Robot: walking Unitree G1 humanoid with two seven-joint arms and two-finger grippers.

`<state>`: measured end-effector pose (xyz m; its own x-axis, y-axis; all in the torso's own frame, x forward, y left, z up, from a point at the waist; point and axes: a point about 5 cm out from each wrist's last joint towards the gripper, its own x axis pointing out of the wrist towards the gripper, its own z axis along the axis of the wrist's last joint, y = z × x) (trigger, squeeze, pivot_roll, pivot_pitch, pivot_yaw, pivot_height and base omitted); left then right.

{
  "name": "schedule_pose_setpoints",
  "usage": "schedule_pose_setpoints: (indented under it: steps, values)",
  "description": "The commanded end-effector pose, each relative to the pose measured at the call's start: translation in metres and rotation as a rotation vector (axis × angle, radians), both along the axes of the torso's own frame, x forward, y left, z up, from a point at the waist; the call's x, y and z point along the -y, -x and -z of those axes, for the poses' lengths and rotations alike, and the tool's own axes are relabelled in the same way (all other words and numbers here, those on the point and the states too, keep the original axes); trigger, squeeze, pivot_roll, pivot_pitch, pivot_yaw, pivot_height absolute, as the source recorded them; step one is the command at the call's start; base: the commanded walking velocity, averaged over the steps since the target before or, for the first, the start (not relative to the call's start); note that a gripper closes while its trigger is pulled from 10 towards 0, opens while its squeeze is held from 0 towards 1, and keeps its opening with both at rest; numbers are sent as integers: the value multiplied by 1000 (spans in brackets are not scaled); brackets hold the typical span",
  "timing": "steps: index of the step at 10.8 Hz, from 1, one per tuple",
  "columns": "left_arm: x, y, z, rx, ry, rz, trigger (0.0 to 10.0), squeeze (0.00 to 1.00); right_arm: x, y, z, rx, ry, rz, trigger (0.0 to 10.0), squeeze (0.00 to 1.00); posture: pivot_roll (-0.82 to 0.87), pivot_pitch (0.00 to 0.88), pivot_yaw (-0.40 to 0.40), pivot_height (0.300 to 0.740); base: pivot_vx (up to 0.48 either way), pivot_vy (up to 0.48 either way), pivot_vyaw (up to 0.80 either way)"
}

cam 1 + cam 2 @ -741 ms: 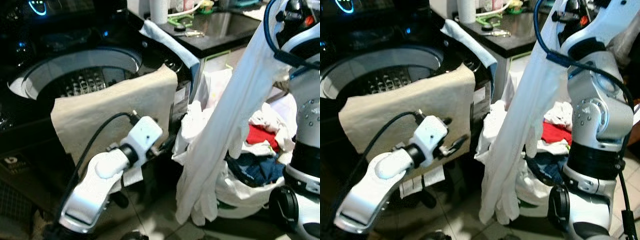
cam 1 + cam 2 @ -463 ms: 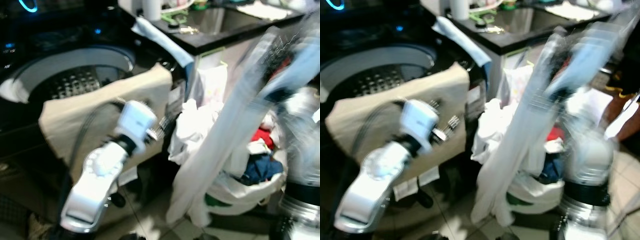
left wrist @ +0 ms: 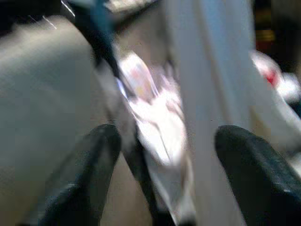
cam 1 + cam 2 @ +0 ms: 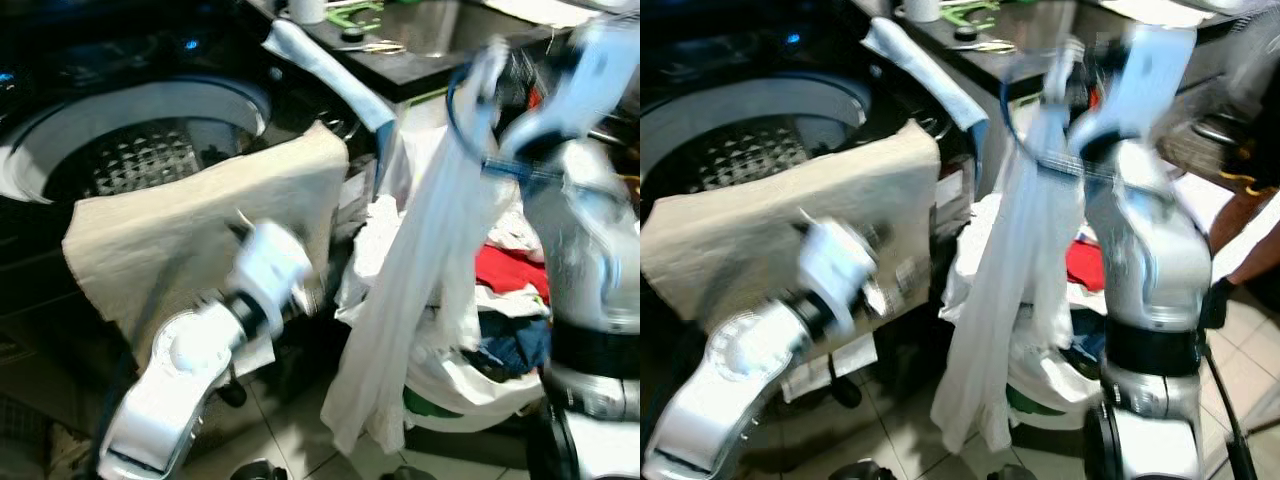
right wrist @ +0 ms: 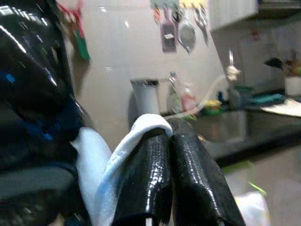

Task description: Clothes washing

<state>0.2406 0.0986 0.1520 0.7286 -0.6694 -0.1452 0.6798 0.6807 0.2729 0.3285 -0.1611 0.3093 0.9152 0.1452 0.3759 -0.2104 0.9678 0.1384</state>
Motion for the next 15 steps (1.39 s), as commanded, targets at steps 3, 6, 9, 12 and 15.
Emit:
schedule_pose_setpoints:
  steps: [3, 6, 9, 12, 15]
  values:
    - [15, -11, 14, -63, 18, 40, 10000, 1000, -4, -5, -34, 69, -46, -63, 10000, 0, -29, 0, 16, 719, 0, 0, 0]
    - [49, -24, -7, -93, 248, 25, 10000, 1000, -26, -7, -33, 22, -74, -194, 10000, 0, -38, 0, 14, 719, 0, 0, 0]
    - [68, -36, -18, -48, 316, -47, 10000, 0, -52, -7, -25, -22, -75, -302, 10000, 0, -42, 0, 11, 719, 0, 0, 0]
    - [64, -62, -28, -22, 382, -246, 10000, 0, -89, 0, -8, -96, -44, -454, 10000, 0, -43, 0, 7, 719, 0, 0, 0]
    - [61, -69, -33, -45, 468, -315, 10000, 0, -107, 9, -3, -99, 0, -528, 10000, 0, -43, 0, 7, 719, 0, 0, 0]
